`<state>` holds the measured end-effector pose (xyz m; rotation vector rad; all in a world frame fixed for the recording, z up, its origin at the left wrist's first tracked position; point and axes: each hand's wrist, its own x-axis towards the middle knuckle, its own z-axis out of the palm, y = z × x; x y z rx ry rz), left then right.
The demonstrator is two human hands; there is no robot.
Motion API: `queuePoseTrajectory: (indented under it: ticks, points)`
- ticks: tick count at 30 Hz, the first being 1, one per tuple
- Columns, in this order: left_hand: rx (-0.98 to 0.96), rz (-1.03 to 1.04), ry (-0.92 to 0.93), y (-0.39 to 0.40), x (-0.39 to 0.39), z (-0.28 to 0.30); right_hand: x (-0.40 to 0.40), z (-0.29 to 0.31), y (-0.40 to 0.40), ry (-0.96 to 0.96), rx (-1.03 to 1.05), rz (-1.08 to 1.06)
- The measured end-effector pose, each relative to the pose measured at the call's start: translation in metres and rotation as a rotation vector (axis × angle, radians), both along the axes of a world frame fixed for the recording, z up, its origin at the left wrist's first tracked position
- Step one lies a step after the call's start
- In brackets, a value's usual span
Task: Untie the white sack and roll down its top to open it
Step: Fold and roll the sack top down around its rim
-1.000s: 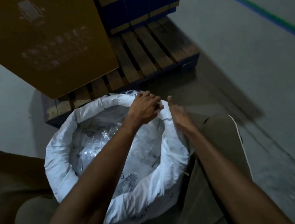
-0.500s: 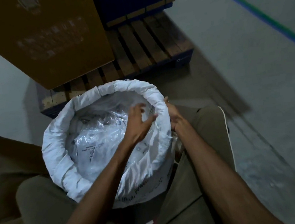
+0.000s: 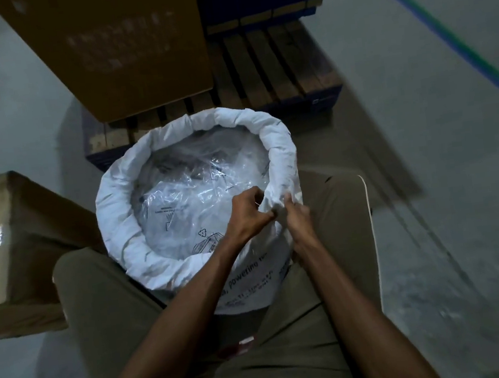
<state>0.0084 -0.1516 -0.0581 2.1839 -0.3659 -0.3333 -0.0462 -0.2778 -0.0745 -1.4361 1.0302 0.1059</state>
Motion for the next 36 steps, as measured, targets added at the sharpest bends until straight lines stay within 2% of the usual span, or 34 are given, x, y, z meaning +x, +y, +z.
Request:
queuePoseTrajectory:
  ticks: [5,8,10,14,16,18,21,23,25,27,29,30,32,33,34,36]
  points:
    - [0.01,-0.177,-0.006,0.025,-0.006,-0.002,0.003,0.02,-0.001,-0.05,0.108,0.022]
    - [0.049,-0.224,-0.011,0.036,-0.016,-0.007,0.001,0.011,0.012,-0.093,0.142,0.048]
    - [0.025,-0.18,-0.011,0.04,-0.027,-0.013,0.002,0.002,0.019,-0.112,0.185,-0.042]
    - [0.082,-0.015,0.053,0.041,-0.045,-0.01,-0.003,-0.003,0.015,-0.239,0.576,-0.272]
    - [0.169,-0.018,0.052,0.036,-0.049,-0.005,-0.006,-0.004,0.012,-0.314,0.714,-0.4]
    - [0.249,-0.083,-0.038,0.029,-0.053,-0.002,-0.008,-0.001,0.012,-0.347,0.75,-0.457]
    - [0.364,-0.133,-0.16,0.023,-0.054,-0.002,0.001,0.001,0.013,-0.254,0.575,-0.341]
    - [0.468,-0.156,-0.206,0.022,-0.051,-0.004,0.005,-0.002,0.018,-0.107,0.275,-0.167]
    - [0.546,-0.168,-0.279,0.021,-0.051,-0.004,-0.002,-0.008,0.029,0.032,-0.065,-0.081]
    - [0.616,-0.204,-0.346,0.02,-0.053,-0.007,-0.018,-0.013,0.035,-0.005,-0.204,0.008]
    - [0.592,-0.23,-0.357,0.021,-0.057,-0.012,-0.027,-0.021,0.033,-0.091,-0.229,0.011]
    - [0.508,-0.222,-0.309,0.023,-0.058,-0.013,-0.029,-0.022,0.028,-0.133,-0.245,0.001]
    - [0.253,-0.152,-0.093,0.032,-0.055,-0.012,-0.026,-0.02,0.018,-0.192,-0.225,0.004]
    - [0.168,-0.109,0.037,0.037,-0.051,-0.009,-0.023,-0.016,0.013,-0.223,-0.151,-0.005]
    - [0.152,-0.092,0.126,0.043,-0.044,-0.008,-0.02,-0.016,0.009,-0.24,-0.042,-0.022]
    - [0.262,-0.15,0.098,0.053,-0.033,-0.011,-0.019,-0.01,0.008,-0.221,0.163,-0.022]
